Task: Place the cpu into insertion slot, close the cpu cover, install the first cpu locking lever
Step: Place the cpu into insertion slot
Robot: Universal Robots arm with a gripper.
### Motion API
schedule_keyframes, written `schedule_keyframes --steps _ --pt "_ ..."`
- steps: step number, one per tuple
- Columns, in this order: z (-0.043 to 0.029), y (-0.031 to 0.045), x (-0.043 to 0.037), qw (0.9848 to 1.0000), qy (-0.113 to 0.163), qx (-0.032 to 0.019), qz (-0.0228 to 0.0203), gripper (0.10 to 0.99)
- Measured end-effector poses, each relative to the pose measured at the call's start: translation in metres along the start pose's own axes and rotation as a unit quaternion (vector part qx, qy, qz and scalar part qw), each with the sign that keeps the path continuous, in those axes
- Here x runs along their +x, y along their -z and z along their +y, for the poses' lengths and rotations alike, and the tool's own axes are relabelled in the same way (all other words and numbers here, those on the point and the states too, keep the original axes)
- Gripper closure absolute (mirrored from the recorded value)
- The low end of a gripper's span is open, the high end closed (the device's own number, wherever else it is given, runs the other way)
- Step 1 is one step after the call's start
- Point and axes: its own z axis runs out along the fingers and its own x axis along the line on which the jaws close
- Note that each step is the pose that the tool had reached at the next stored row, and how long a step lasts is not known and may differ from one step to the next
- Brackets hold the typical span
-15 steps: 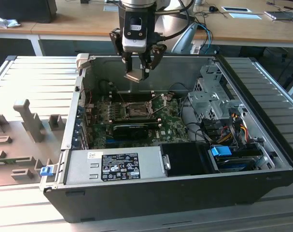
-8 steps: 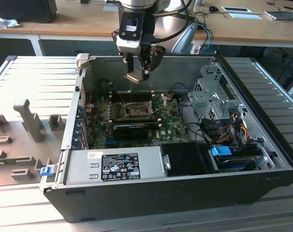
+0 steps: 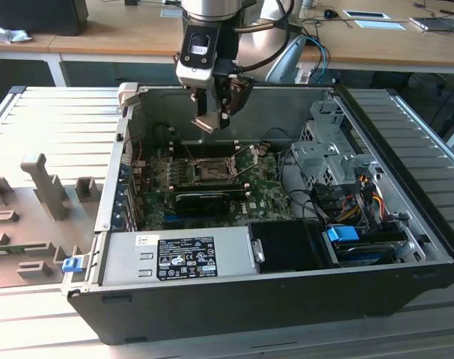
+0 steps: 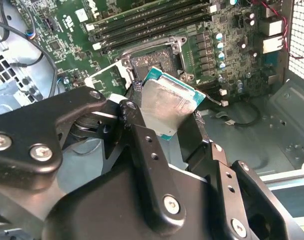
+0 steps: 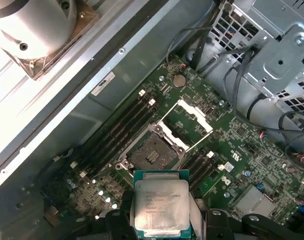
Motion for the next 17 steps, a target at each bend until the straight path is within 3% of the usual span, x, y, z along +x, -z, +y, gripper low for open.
schedule_keyframes --steps 2,5,17 --pt "0.0000 -0.0005 0.0000 0.9999 -0.013 -0.0002 -0.0012 0.561" --pt "-0.0001 -0.0019 0.0000 0.9984 -0.056 -0.0012 -0.0048 0.561" --pt "-0.0015 -0.0037 0.0010 0.9942 -0.107 -0.0022 -0.0090 0.561"
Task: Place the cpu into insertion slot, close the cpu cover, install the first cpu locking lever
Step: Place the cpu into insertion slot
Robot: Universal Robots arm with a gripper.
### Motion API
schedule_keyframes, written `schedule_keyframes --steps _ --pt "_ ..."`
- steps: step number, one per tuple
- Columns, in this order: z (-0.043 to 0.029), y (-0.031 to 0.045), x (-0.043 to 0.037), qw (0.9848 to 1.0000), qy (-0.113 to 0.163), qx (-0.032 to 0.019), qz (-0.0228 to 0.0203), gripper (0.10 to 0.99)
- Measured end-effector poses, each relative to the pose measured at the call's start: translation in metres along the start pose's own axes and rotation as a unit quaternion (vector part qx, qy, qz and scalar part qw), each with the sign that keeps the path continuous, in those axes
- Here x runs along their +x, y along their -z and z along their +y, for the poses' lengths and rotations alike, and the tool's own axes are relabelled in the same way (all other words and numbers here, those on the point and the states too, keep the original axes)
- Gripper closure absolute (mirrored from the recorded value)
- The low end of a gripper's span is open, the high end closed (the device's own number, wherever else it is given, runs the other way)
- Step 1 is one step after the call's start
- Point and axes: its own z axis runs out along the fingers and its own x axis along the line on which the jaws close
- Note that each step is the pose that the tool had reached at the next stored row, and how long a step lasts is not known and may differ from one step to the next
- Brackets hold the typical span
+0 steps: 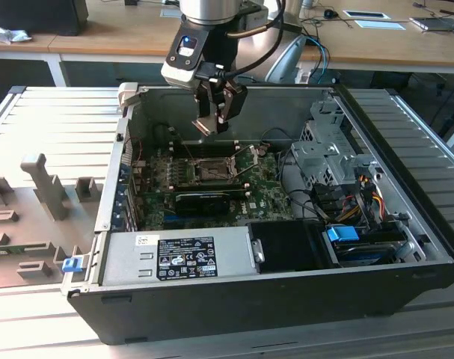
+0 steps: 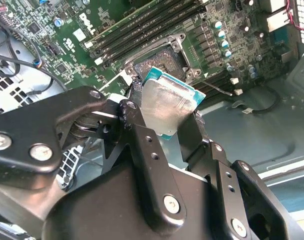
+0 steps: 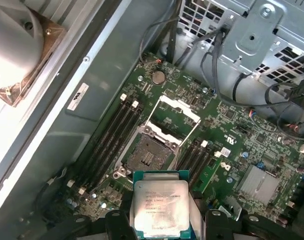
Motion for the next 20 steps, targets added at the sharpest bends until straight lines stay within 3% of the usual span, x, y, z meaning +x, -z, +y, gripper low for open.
schedule_keyframes --steps 20 --pt "-0.0001 -0.0014 0.0000 0.9983 -0.057 -0.0012 -0.0048 0.561"
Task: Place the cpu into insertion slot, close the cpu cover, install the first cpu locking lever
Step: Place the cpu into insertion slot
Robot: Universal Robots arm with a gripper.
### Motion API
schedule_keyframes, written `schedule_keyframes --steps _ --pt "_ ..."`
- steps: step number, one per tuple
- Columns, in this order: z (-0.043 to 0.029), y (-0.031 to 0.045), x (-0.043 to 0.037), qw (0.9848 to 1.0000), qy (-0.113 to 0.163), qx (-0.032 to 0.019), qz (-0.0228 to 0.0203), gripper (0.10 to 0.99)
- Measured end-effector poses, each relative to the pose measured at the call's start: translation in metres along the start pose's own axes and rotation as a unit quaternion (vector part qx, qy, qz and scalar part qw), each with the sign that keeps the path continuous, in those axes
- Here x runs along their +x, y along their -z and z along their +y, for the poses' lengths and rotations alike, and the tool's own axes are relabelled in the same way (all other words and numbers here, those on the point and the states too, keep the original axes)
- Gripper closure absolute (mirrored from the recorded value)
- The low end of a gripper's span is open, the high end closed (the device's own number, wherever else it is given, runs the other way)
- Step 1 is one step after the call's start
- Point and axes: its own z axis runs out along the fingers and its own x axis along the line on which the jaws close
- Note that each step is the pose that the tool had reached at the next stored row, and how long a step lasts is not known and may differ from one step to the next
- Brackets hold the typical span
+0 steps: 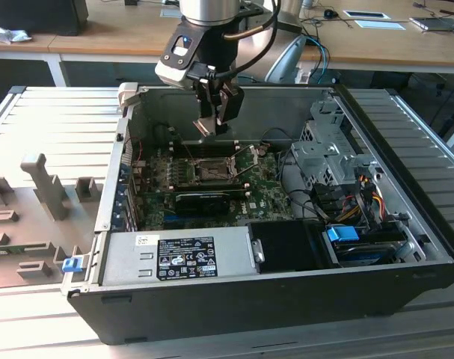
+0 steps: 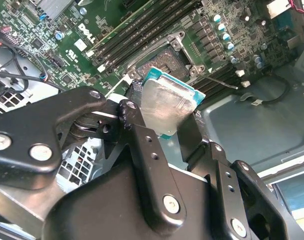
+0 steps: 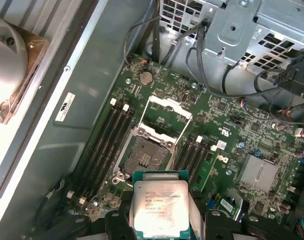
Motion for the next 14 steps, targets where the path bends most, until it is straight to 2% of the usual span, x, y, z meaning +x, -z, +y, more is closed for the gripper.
schedule_keyframes --steps 7,14 --pt "0.0000 -0.0004 0.0000 0.9997 -0.025 -0.0005 -0.0020 0.561" --pt "-0.0001 -0.0006 0.0000 0.9993 -0.039 -0.0008 -0.0032 0.561"
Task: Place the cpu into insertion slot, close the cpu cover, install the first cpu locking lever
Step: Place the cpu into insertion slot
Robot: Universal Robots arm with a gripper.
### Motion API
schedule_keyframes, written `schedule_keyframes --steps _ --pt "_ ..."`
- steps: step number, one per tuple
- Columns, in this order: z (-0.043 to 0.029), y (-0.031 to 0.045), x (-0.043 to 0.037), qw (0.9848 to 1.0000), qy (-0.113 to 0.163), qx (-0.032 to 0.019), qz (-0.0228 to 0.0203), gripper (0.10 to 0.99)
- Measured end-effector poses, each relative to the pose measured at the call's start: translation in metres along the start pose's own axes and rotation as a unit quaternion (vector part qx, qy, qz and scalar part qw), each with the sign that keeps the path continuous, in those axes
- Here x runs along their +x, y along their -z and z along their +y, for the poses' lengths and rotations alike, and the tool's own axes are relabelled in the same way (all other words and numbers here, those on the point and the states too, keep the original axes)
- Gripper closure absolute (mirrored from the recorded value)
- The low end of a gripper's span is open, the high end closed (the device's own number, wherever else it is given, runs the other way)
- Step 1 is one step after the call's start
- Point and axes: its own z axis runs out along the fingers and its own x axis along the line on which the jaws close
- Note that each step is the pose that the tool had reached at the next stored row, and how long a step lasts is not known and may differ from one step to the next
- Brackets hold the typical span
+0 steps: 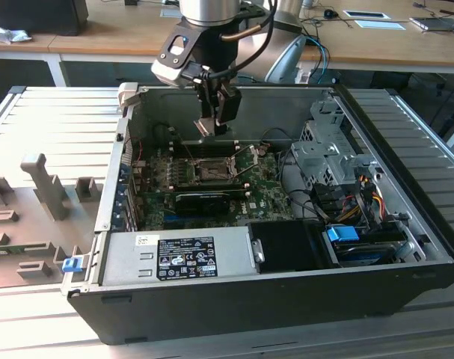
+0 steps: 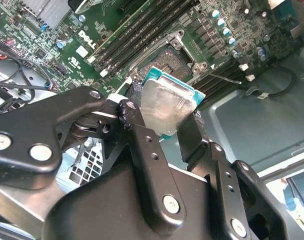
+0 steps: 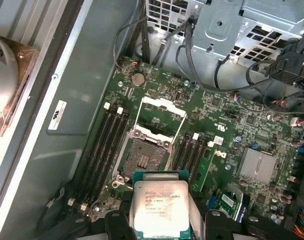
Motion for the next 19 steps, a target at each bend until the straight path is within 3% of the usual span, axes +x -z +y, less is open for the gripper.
schedule_keyframes --steps 15,18,19 --pt "-0.0001 -0.0018 0.0000 0.9990 -0.046 -0.0009 -0.0038 0.561" --pt "-0.0002 -0.0028 -0.0001 0.9989 -0.047 -0.0009 -0.0042 0.561" --pt "-0.0003 -0.0034 0.0000 0.9986 -0.052 -0.0016 -0.0025 0.561"
